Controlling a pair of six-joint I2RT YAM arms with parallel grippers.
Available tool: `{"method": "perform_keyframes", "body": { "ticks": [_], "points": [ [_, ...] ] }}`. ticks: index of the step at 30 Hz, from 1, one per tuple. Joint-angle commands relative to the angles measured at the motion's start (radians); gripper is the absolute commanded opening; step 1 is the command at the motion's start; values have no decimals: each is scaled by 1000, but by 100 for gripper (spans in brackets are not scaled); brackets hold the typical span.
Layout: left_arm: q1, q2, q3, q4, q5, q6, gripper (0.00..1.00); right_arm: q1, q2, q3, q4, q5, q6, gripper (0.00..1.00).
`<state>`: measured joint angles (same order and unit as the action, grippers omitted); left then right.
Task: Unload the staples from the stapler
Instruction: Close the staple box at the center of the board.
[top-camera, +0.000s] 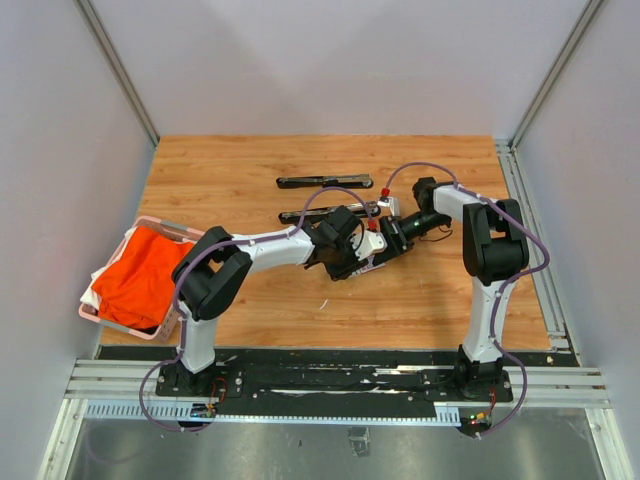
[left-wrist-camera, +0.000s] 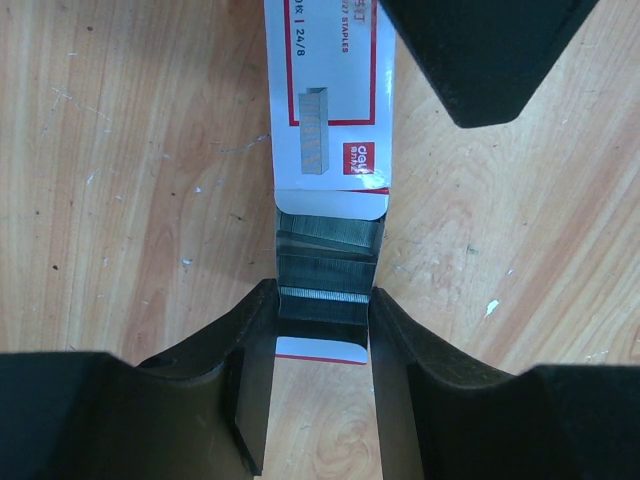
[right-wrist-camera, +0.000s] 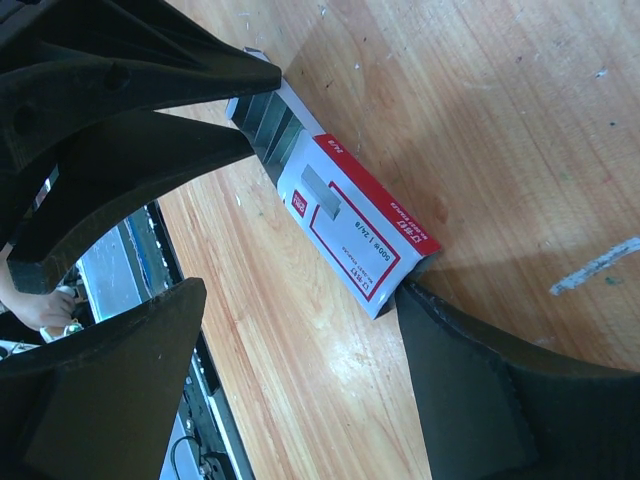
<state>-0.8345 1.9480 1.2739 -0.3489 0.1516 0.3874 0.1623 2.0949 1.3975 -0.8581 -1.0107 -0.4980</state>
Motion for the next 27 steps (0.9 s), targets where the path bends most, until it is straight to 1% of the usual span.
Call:
{"method": "perform_keyframes", "body": {
  "ticks": [1,11,12,13,17,27],
  "points": [
    [-21,60,-9,-114,62,12,31,43,15,-30,57,63,-58,81],
    [-22,90,-9,-94,-41,-84,30,48,17,-47,43,59,-71,81],
    [-21,91,-12,-91,-57,-91,30,48,17,-50,39,61,-75,81],
    [-21,91,-15,-88,-74,-99,27,48,17,-52,37,66,-78,81],
    [-14,93,-15,-87,-120,-123,25,47,15,-58,33,83,-84,81],
    [-8,91,0,-81,-66,-115,27,51,26,-42,34,61,-71,81]
  ]
}}
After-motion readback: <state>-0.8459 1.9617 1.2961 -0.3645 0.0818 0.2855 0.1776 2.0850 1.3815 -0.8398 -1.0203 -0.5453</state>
